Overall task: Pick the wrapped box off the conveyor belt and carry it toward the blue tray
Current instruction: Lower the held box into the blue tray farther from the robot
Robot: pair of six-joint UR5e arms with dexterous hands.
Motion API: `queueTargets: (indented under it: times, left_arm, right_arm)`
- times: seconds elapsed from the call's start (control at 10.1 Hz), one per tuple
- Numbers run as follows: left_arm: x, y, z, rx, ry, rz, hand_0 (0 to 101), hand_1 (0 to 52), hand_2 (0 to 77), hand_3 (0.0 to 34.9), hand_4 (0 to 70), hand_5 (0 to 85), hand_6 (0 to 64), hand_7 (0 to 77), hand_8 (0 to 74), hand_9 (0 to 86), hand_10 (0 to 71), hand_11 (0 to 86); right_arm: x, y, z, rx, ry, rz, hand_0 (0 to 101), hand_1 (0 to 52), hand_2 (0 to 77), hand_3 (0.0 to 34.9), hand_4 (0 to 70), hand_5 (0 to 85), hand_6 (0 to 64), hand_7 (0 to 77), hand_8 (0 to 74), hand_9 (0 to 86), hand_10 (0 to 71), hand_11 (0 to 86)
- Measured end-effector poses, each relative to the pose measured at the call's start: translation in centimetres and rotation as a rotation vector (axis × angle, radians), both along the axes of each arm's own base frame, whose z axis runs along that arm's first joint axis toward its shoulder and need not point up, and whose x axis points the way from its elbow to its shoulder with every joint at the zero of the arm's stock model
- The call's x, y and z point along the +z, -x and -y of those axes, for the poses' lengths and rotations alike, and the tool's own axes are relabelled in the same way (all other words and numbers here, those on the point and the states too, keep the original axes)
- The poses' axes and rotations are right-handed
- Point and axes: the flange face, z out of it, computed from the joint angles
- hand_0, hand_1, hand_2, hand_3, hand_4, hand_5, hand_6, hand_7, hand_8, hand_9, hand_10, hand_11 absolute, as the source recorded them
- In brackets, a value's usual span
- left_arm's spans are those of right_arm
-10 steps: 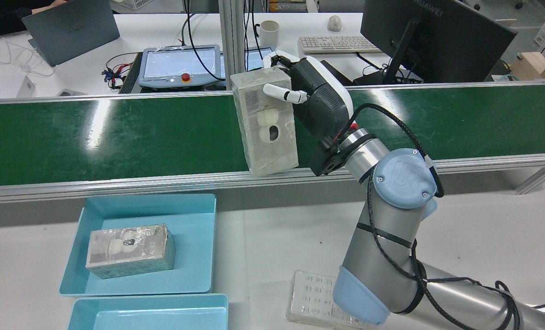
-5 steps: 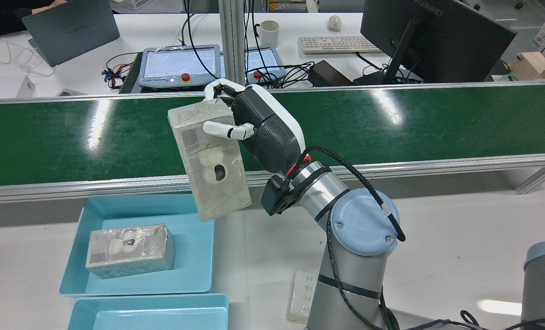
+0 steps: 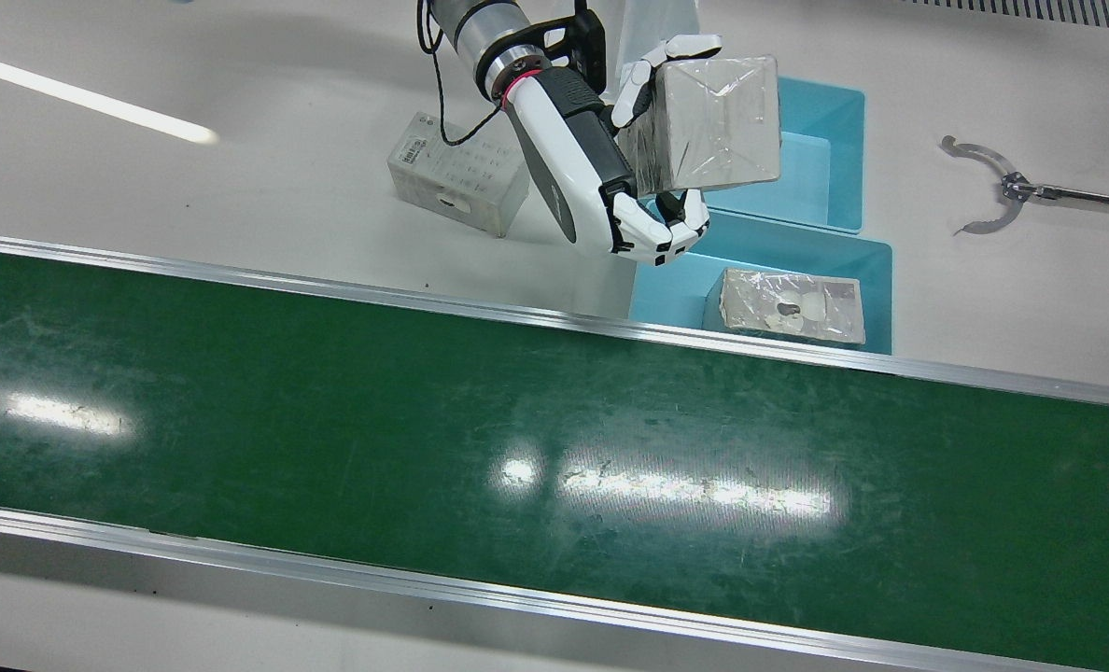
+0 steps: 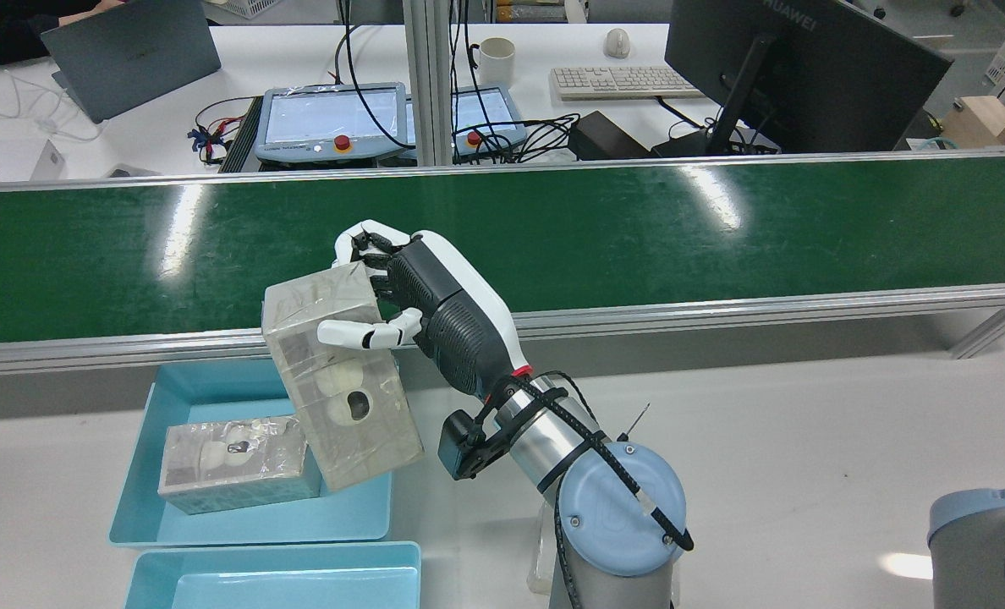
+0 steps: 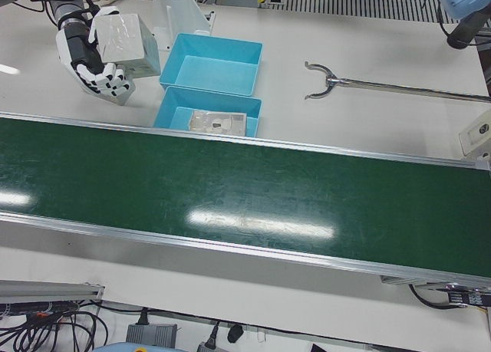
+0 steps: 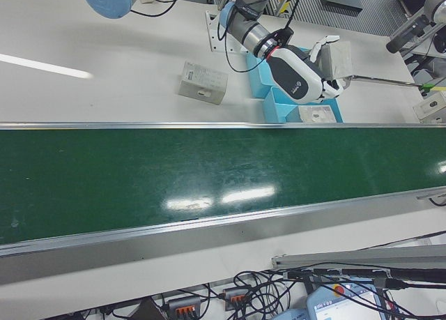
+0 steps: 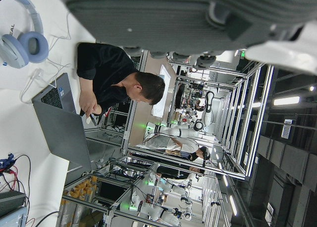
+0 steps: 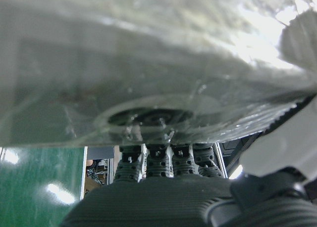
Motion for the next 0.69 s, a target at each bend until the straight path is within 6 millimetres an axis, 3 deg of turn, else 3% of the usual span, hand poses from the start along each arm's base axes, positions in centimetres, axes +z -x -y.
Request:
queueTargets:
  times: [0.3, 0.69]
  left_arm:
    - [0.0, 0.0, 0.0, 0.0, 0.0, 0.0, 0, 0.0, 0.5, 0.0, 0.0, 1.1, 0.0, 0.5, 0.0, 0.0, 0.5, 0.0]
    - [0.0, 0.0, 0.0, 0.0, 0.0, 0.0, 0, 0.0, 1.1, 0.0, 0.0, 1.1, 0.0, 0.0, 0.0, 0.0, 0.5, 0.0]
  right_arm:
    - [-1.0, 3.1, -4.0, 0.035, 0.004, -0.006, 44, 0.0, 33.3, 0.0, 17.5, 69.8, 39.3, 57.3, 60.0, 69.3, 40.9, 57.3]
    - [-1.6, 6.5, -7.5, 0.067, -0.002, 0.021, 44, 0.0, 31.1, 0.0, 17.5, 69.3, 39.3, 57.3, 61.1, 69.8, 39.3, 54.5]
